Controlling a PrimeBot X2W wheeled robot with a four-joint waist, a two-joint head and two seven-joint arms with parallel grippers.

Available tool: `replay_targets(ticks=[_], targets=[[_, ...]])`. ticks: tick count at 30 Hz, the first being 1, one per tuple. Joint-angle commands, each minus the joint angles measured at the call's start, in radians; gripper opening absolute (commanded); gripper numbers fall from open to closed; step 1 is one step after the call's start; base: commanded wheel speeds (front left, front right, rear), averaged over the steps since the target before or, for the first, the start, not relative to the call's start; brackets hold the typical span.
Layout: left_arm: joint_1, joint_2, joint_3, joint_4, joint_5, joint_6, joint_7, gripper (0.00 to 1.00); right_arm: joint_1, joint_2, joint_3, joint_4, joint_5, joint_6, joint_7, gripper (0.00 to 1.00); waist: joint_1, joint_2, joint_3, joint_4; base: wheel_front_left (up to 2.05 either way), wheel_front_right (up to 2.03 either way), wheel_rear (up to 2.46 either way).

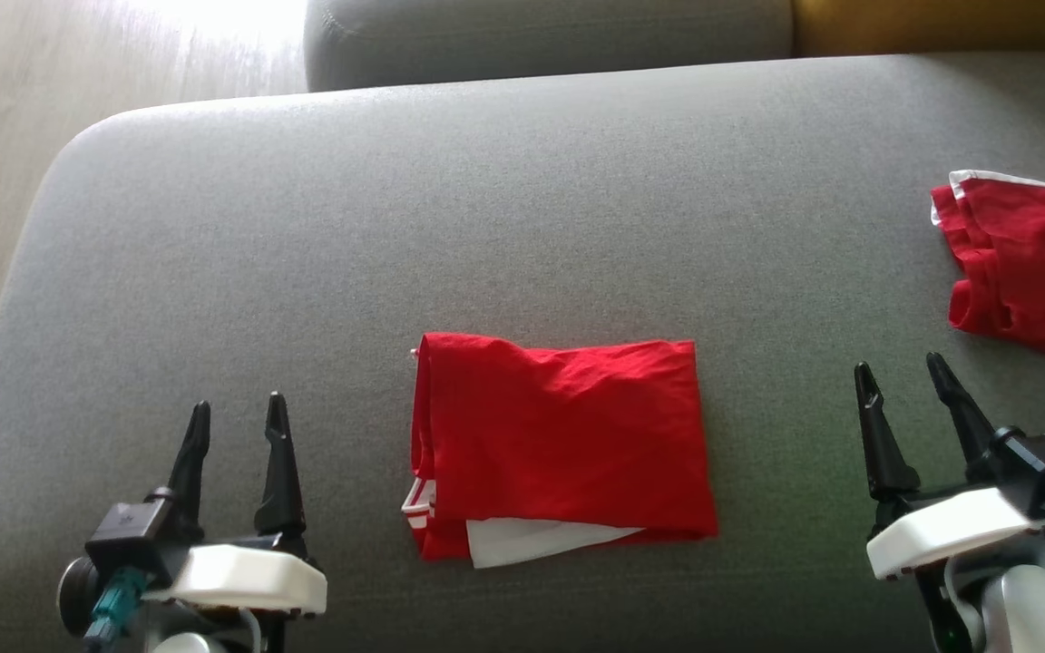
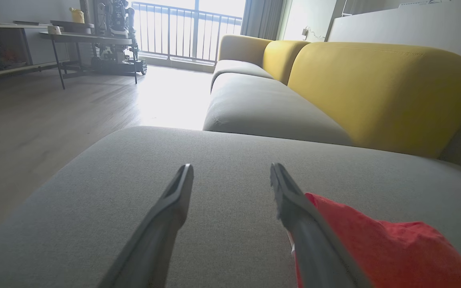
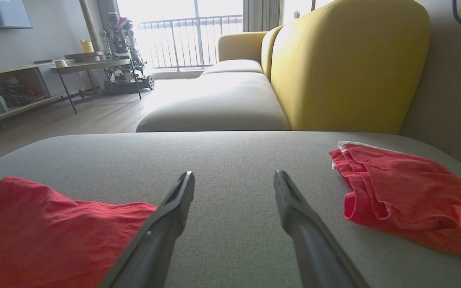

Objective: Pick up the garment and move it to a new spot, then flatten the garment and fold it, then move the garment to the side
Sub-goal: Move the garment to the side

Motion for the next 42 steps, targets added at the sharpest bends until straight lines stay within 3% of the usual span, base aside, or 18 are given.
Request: replay_targets(ticks=[1,23,31,36,42], targets=[[-0.040,-0.003,0.027,-0.032,0.008,0.000,-0.012,1.00,-0.042,-0.006,0.019,-0.029,-0.003,0.000,-0.011,1.00,0.0000,0.0000,0.000,0.002,0.00,0.00,0.00],[-0.036,-0.003,0.009,-0.018,0.009,-0.005,-0.012,1.00,-0.044,-0.006,0.030,-0.013,0.001,0.000,-0.013,1.00,0.0000,0.0000,0.000,0.017,0.00,0.00,0.00],[-0.050,-0.003,-0.003,-0.017,0.010,-0.003,-0.012,1.00,-0.049,-0.006,0.139,0.048,0.132,0.000,-0.004,1.00,0.0000,0.0000,0.037,0.046,0.00,0.00,0.00],[-0.068,-0.003,-0.014,-0.010,0.008,-0.005,-0.012,1.00,-0.072,-0.006,0.210,0.137,0.210,0.000,0.060,1.00,0.0000,0.0000,0.067,0.072,0.00,0.00,0.00],[-0.085,-0.003,-0.029,-0.007,0.010,0.004,-0.012,1.00,-0.121,-0.006,0.241,0.234,0.256,0.000,0.079,1.00,0.0000,0.0000,0.095,0.102,0.00,0.00,0.00]])
